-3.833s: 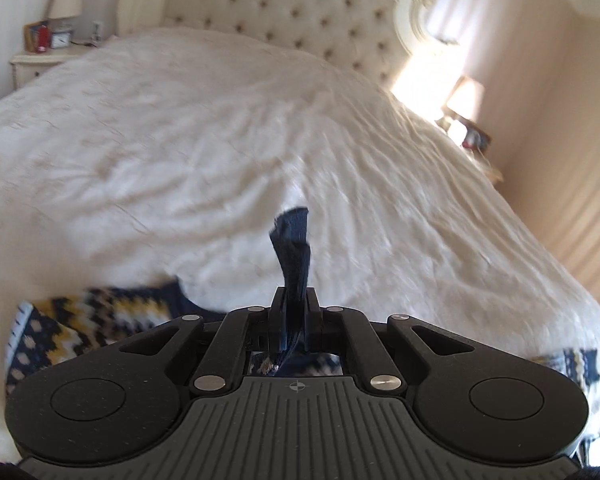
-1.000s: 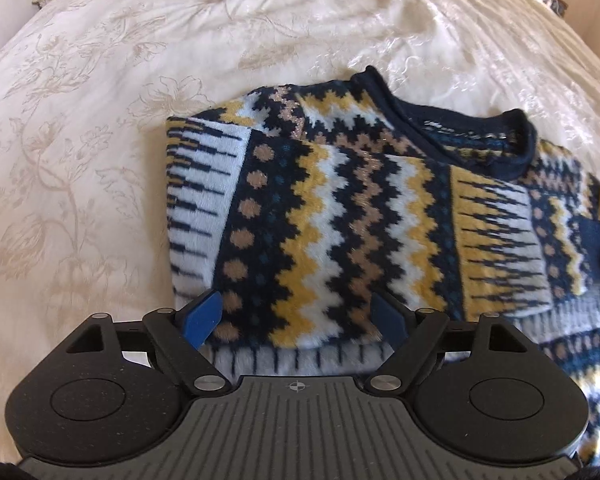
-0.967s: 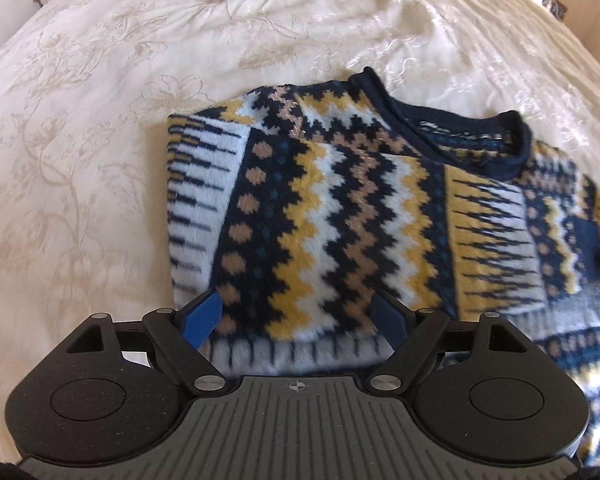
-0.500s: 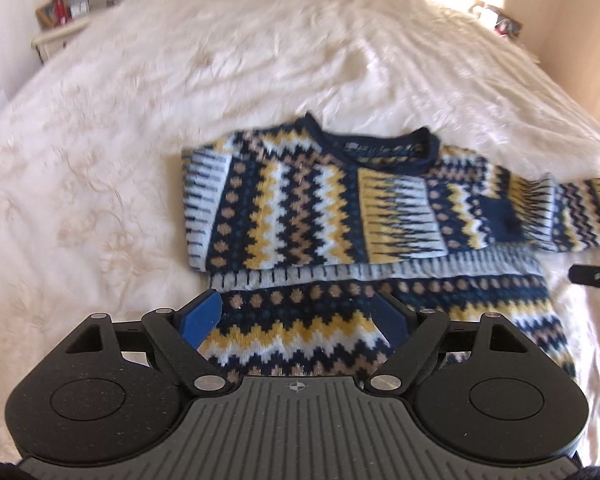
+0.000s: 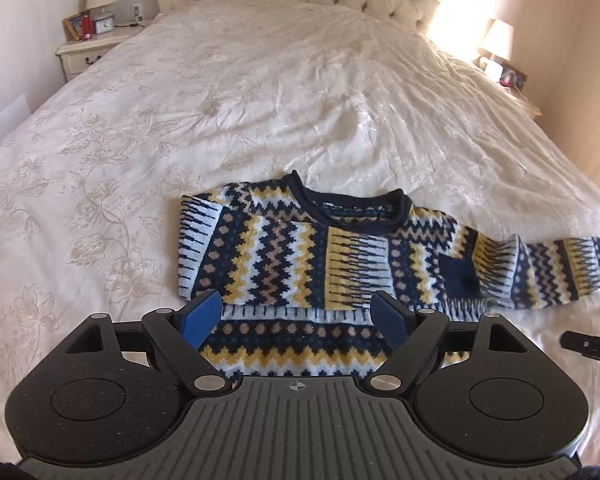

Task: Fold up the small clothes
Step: 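Reach the right gripper to the other sleeve cuff and grasp it, then carry the sleeve across the sweater body with the right gripper and release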

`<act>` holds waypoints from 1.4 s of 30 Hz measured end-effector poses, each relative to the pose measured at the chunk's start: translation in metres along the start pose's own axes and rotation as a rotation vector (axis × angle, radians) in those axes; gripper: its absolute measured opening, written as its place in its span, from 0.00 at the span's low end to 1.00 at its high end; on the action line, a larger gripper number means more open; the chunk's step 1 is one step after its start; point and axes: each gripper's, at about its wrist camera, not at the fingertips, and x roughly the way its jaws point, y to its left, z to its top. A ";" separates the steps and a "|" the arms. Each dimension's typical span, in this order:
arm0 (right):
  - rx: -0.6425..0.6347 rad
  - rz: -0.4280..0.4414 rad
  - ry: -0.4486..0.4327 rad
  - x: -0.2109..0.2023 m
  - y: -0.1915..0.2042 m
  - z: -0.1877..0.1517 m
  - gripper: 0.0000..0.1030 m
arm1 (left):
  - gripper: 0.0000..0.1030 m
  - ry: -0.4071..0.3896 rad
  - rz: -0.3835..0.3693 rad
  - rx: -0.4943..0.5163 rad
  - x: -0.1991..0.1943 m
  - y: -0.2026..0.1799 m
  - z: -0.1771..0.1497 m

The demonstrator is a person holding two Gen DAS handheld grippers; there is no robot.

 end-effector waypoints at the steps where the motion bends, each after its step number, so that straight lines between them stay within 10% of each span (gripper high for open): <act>1: 0.001 0.003 -0.004 -0.001 -0.009 0.005 0.84 | 0.78 0.002 0.014 -0.007 -0.001 -0.006 -0.002; 17: 0.061 -0.029 -0.097 0.000 -0.183 0.131 1.00 | 0.78 0.143 0.176 -0.069 0.025 -0.114 -0.041; 33: 0.247 -0.028 -0.058 0.050 -0.267 0.159 0.99 | 0.78 0.180 0.192 -0.059 0.044 -0.130 -0.029; 35: 0.270 -0.051 -0.070 0.049 -0.267 0.161 0.86 | 0.78 0.183 0.187 -0.053 0.048 -0.125 -0.027; 39: 0.235 -0.144 -0.078 0.042 -0.254 0.166 0.23 | 0.78 0.186 0.158 -0.024 0.057 -0.108 -0.021; 42: 0.196 -0.147 -0.113 0.022 -0.228 0.170 0.19 | 0.78 0.185 0.128 0.007 0.063 -0.091 -0.015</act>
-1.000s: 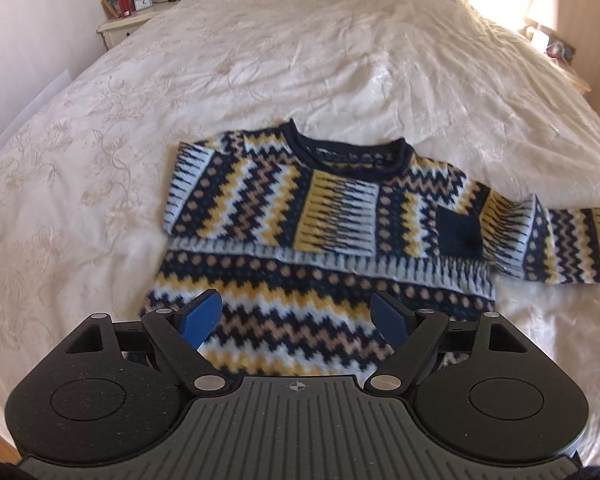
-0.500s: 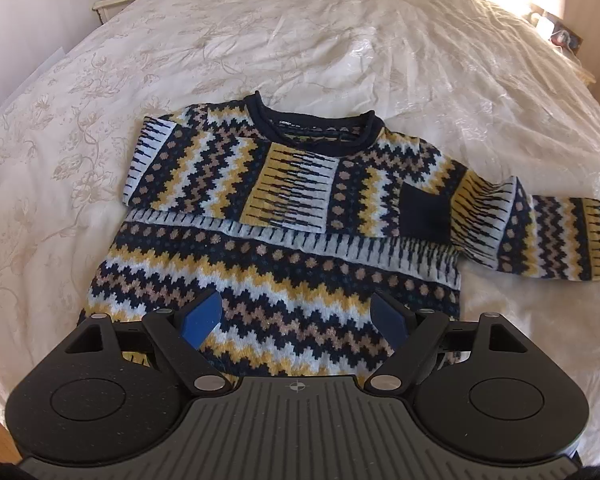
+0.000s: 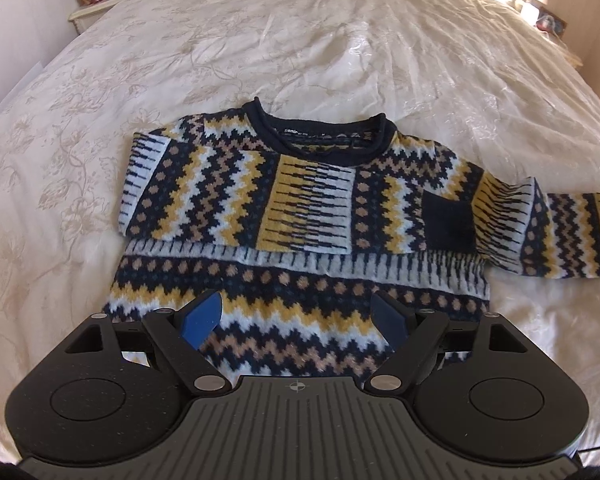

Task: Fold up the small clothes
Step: 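Carry the sleeve across the sweater body with the right gripper and release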

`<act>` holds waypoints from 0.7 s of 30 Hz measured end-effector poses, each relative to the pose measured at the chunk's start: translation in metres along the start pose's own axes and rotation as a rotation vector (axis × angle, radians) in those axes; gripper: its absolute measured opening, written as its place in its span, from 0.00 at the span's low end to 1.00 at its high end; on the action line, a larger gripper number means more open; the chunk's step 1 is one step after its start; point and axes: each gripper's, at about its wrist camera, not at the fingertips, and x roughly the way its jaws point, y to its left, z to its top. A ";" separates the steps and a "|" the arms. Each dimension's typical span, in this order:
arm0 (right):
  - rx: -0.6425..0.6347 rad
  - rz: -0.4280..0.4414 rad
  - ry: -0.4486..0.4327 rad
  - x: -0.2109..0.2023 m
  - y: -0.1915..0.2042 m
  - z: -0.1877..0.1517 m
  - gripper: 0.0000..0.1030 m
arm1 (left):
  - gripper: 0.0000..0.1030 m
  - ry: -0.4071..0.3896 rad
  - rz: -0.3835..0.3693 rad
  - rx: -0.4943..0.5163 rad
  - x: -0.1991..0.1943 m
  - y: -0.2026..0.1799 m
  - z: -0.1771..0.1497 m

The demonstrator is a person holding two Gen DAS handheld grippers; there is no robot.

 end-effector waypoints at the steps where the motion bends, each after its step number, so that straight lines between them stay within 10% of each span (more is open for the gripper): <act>1: -0.020 0.002 -0.010 -0.009 0.012 -0.001 0.19 | 0.78 0.000 -0.010 0.010 0.001 0.006 0.002; 10: -0.174 0.159 -0.076 -0.068 0.172 -0.028 0.16 | 0.78 -0.033 -0.089 0.103 0.007 0.073 0.028; 21: -0.395 0.374 0.038 -0.034 0.364 -0.134 0.14 | 0.78 -0.019 -0.148 0.070 0.019 0.161 0.038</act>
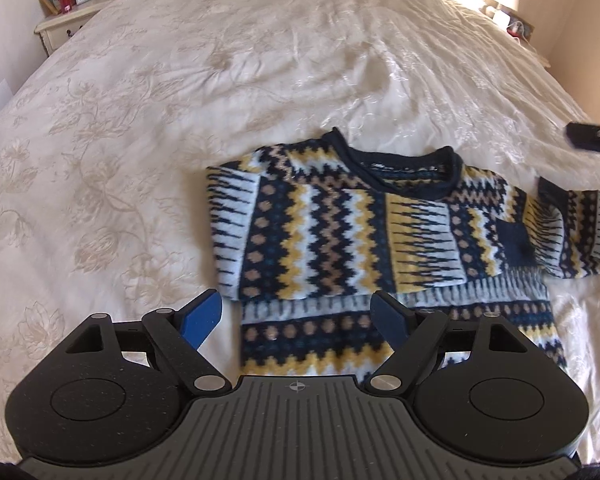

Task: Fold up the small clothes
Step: 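Carry the sleeve across the sweater body with the right gripper and release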

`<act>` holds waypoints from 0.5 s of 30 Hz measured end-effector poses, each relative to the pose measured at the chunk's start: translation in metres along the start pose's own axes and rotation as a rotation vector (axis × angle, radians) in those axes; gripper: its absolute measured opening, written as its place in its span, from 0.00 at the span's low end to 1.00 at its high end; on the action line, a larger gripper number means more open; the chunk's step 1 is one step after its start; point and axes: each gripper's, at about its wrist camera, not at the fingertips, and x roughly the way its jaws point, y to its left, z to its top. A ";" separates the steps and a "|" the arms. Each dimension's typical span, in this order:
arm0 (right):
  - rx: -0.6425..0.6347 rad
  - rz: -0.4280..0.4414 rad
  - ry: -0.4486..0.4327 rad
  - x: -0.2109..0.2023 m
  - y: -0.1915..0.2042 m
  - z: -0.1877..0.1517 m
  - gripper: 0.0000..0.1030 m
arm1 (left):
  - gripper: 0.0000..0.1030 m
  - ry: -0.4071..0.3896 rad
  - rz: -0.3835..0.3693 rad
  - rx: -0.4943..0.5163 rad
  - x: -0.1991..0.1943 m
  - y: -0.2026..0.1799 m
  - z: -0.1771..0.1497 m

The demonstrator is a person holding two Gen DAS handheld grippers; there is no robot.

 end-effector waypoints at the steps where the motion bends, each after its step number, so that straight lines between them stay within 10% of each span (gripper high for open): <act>1: -0.021 -0.005 0.012 0.008 0.010 -0.008 0.15 | 0.78 0.004 -0.013 -0.008 0.001 0.006 -0.001; 7: -0.113 -0.072 0.092 0.032 0.024 -0.041 0.58 | 0.79 0.010 -0.107 -0.137 0.007 0.038 -0.012; 15: -0.151 -0.367 0.066 0.040 -0.035 -0.050 0.80 | 0.79 0.038 -0.090 -0.162 0.021 0.021 -0.018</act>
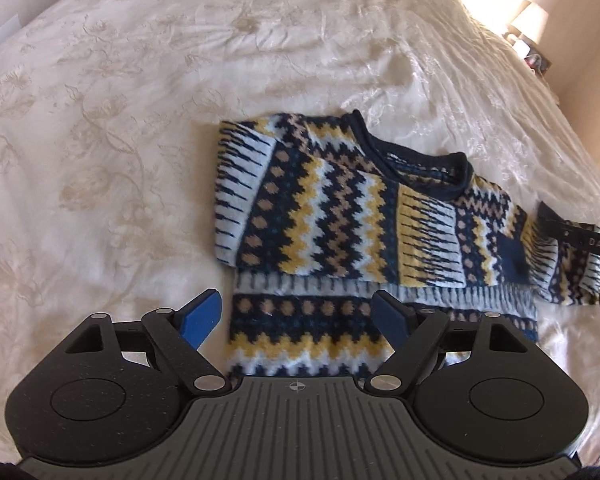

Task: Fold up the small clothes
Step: 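Carry the sleeve across the sweater body with the right gripper and release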

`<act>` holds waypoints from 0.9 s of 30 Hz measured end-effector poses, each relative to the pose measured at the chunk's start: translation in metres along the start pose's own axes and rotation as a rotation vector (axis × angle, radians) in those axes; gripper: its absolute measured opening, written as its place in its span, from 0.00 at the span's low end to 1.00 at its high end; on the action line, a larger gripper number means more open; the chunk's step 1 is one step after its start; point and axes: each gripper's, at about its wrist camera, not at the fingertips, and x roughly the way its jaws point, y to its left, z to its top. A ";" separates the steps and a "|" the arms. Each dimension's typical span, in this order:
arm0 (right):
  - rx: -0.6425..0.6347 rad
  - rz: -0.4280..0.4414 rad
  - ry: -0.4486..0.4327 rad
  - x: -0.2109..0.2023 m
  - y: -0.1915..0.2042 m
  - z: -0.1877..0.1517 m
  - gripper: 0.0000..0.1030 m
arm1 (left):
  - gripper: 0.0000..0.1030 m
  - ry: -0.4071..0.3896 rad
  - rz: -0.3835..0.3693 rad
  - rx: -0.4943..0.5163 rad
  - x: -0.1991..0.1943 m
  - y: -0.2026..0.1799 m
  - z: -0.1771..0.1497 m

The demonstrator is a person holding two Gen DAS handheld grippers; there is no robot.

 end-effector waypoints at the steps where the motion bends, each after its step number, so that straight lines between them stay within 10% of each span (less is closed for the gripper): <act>1: -0.012 -0.054 -0.020 0.004 -0.008 0.000 0.82 | 0.79 0.010 -0.008 0.001 0.003 -0.004 0.000; 3: -0.059 -0.175 -0.042 0.014 -0.017 0.002 0.96 | 0.79 0.027 -0.012 0.003 0.010 -0.013 -0.001; 7: -0.197 -0.276 -0.060 0.040 -0.029 0.006 0.92 | 0.79 0.040 -0.007 -0.016 0.019 -0.030 0.000; 19: -0.365 -0.221 0.074 0.118 -0.048 0.002 0.47 | 0.79 0.109 0.012 -0.002 0.053 -0.071 0.012; 23: -0.283 -0.176 0.079 0.115 -0.070 0.005 0.15 | 0.79 0.118 0.005 0.030 0.060 -0.081 0.017; 27: -0.107 -0.096 0.033 0.082 -0.098 0.017 0.13 | 0.79 0.109 -0.011 0.052 0.060 -0.087 0.020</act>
